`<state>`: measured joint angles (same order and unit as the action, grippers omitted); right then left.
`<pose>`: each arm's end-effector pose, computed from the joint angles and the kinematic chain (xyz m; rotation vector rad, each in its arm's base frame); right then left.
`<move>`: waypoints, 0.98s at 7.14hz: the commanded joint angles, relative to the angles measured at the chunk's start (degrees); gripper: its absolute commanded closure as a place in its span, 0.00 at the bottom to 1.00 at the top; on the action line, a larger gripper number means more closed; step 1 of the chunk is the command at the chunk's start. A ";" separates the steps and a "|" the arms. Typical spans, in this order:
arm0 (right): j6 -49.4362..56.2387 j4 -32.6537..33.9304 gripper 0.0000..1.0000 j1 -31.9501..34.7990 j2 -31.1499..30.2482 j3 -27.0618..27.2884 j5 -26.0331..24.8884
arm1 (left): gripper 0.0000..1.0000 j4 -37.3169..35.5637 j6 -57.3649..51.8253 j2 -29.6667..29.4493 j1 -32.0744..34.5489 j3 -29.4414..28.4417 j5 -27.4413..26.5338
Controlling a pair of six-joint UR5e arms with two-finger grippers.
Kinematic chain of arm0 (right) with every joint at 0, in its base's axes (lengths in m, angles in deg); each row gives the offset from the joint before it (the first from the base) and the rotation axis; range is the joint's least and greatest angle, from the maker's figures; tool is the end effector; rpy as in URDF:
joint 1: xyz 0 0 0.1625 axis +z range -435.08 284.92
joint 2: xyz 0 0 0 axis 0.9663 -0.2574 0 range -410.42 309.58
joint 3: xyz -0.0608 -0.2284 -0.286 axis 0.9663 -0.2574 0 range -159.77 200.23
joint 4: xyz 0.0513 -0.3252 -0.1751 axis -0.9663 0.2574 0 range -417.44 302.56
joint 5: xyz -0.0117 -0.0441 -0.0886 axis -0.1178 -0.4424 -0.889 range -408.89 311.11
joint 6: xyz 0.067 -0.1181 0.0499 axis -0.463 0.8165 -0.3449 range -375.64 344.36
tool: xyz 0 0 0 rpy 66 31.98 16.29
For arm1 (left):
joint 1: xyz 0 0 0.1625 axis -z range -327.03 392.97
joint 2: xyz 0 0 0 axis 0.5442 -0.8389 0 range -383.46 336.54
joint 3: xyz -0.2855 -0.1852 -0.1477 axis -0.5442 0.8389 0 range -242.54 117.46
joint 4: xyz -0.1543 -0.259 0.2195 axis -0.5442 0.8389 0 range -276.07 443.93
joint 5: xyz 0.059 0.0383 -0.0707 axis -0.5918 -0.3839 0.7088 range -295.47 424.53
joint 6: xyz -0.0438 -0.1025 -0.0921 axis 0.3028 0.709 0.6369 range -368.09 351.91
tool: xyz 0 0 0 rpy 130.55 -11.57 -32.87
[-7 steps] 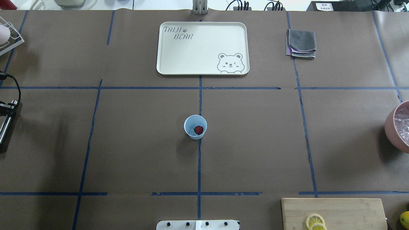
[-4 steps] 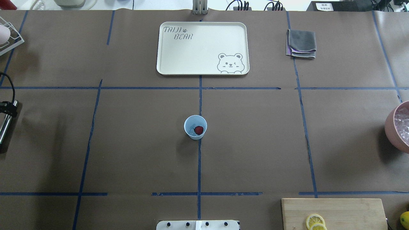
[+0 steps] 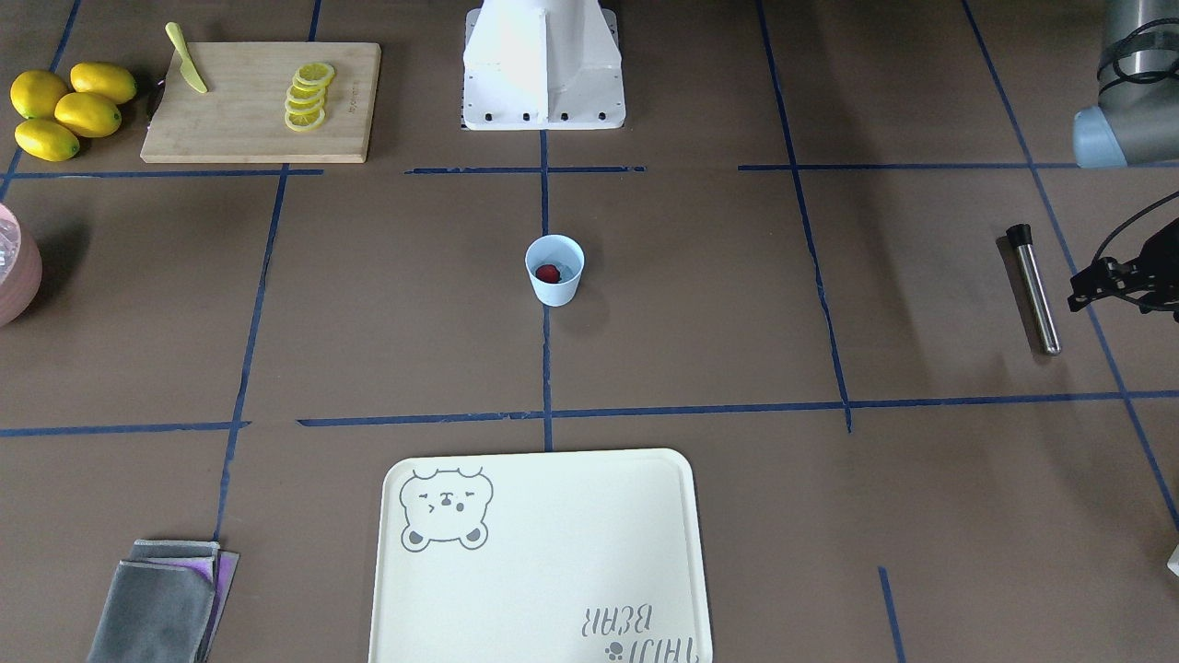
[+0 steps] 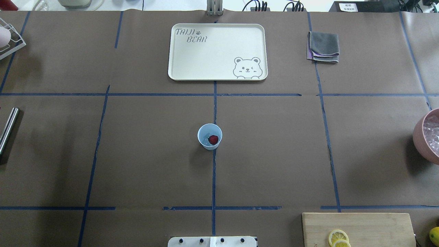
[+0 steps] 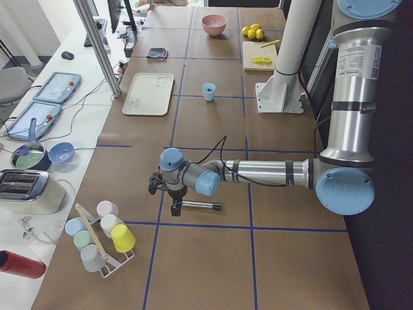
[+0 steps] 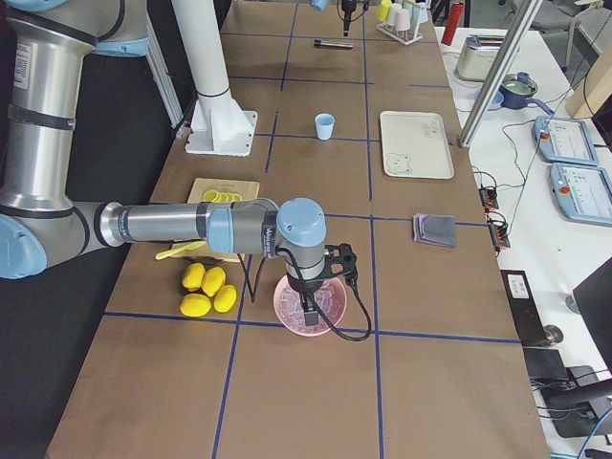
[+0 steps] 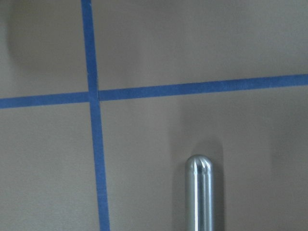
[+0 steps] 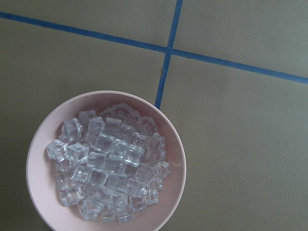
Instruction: Mash ice and strawberries in cup
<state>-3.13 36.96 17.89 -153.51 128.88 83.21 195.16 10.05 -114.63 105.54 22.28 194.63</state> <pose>0.0553 -0.3621 0.5955 0.1183 -0.7263 -0.1664 0.1064 -0.4728 0.6340 0.0621 0.7491 0.0933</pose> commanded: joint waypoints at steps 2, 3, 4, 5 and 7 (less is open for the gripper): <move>-0.03 0.00 0.01 0.02 0.00 0.07 0.00 | 0.00 -11.94 -15.72 -0.42 11.42 2.96 7.28; -0.03 0.09 0.01 0.02 0.00 0.07 0.00 | 0.00 -19.56 -20.38 -0.51 14.67 6.12 7.28; 0.05 0.09 0.01 0.02 0.00 -0.10 0.00 | 0.00 -25.73 -22.69 -1.29 17.57 8.76 7.28; 0.05 0.09 0.01 0.02 -0.09 -0.19 0.00 | 0.00 -26.84 -22.62 -0.78 19.43 10.35 7.28; 0.05 0.09 0.01 -0.07 -0.44 -0.19 0.00 | 0.00 -26.41 -22.53 -0.16 19.45 10.45 7.19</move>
<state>-3.07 37.05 17.85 -153.79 128.68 83.21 169.10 -12.40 -115.08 124.62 32.24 201.88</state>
